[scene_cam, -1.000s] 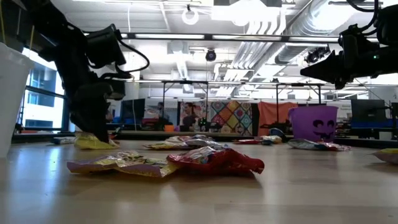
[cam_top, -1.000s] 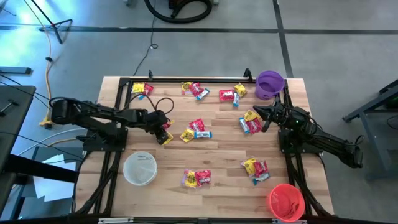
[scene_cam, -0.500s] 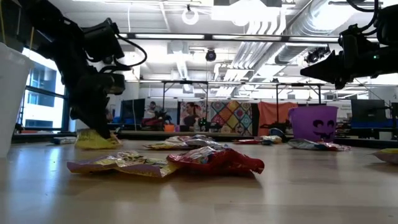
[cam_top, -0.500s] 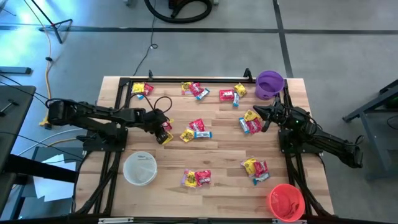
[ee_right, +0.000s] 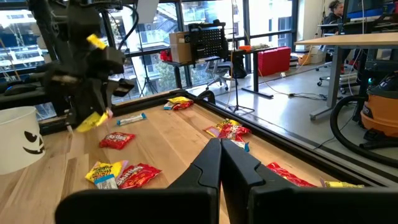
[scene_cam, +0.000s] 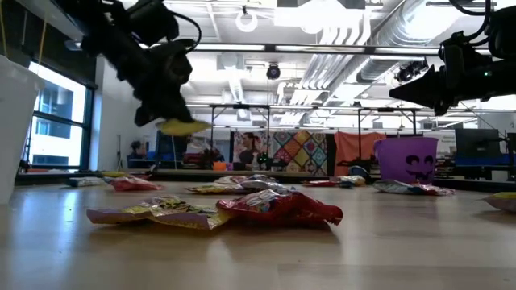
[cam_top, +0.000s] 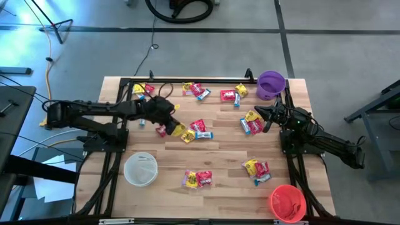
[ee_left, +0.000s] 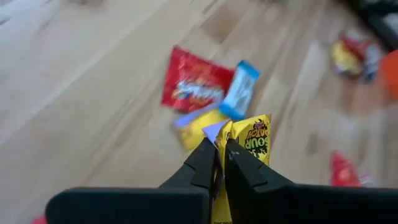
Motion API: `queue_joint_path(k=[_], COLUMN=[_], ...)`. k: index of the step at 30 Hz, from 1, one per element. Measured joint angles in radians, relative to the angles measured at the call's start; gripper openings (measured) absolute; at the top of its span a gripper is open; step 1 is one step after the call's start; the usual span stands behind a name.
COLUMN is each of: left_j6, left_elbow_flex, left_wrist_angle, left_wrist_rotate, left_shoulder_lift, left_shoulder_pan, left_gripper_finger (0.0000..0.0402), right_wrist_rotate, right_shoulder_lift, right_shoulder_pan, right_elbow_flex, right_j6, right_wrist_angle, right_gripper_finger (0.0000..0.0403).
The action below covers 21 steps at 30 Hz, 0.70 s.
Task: Sort candy
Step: Put the yellow candy into the purple bin
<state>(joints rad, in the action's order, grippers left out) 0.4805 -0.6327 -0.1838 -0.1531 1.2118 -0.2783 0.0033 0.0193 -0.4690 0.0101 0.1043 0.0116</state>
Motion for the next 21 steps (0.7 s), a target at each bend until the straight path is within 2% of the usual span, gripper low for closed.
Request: queue_joint_path(k=[3, 9, 15, 21], left_j6=[0.041, 0.156, 0.237, 0.259], left_elbow_flex=[0.000, 0.000, 0.000, 0.000], left_wrist_angle=[0.060, 0.257, 0.526, 0.813], left_wrist_rotate=[-0.050, -0.086, -0.021, -0.021], left_shoulder_lift=[0.000, 0.016, 0.113, 0.236], left_shoulder_pan=[-0.027, -0.064, -0.067, -0.042], left_gripper_finger=[0.0009, 0.0006, 0.0002, 0.0001], right_wrist_rotate=[0.000, 0.000, 0.004, 0.006], right_shoulder_lift=[0.000, 0.000, 0.000, 0.000], right_shoulder_pan=[0.000, 0.000, 0.000, 0.000], right_elbow_flex=[0.000, 0.000, 0.000, 0.000], right_j6=[0.000, 0.000, 0.000, 0.000], right_wrist_angle=[0.000, 0.000, 0.000, 0.000], right_gripper_finger=[0.0000, 0.0000, 0.0000, 0.0000])
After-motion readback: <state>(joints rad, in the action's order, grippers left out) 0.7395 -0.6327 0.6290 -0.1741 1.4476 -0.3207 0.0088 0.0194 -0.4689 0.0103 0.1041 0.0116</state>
